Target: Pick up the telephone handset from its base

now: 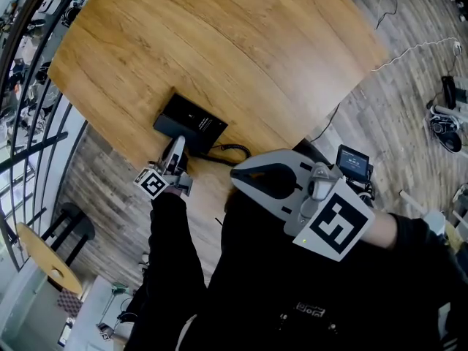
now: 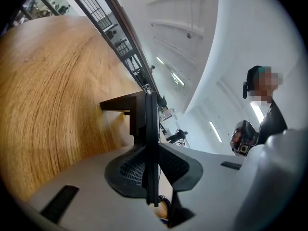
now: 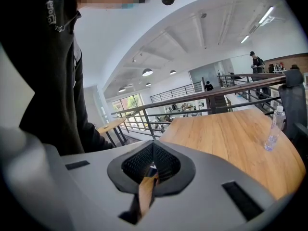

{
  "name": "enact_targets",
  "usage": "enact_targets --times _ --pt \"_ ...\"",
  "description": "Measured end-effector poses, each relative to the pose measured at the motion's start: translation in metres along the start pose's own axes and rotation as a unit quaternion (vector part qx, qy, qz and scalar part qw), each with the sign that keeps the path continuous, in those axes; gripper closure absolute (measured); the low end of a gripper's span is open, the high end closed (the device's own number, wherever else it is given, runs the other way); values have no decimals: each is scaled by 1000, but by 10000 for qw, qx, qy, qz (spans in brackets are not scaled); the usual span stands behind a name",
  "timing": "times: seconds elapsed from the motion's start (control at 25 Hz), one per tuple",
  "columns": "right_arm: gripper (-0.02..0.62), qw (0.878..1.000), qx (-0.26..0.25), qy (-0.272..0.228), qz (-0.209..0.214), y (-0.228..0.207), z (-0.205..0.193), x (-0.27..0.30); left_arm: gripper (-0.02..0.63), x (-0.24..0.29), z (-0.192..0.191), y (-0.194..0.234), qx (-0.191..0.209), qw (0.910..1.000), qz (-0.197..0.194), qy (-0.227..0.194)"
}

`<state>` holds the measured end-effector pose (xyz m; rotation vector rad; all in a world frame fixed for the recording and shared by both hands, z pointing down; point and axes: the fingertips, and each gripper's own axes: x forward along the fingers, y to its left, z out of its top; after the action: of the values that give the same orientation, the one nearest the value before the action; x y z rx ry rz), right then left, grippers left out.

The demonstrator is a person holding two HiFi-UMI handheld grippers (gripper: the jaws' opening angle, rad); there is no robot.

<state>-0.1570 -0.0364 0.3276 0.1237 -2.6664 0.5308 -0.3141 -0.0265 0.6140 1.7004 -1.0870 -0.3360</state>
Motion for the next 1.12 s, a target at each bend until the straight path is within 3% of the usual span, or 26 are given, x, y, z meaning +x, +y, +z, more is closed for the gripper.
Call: enact_targets --times 0.64,0.84,1.12 --pt "578 9995 -167 -232 97 -1 4 -34 530 -15 2 -17 -183 9973 198 -678" --pt "578 9984 -358 -357 240 8 14 -42 531 -21 11 -56 74 9954 206 -934" --pt "578 9917 -715 -718 786 31 38 -39 531 -32 19 -129 687 9898 504 -1141"
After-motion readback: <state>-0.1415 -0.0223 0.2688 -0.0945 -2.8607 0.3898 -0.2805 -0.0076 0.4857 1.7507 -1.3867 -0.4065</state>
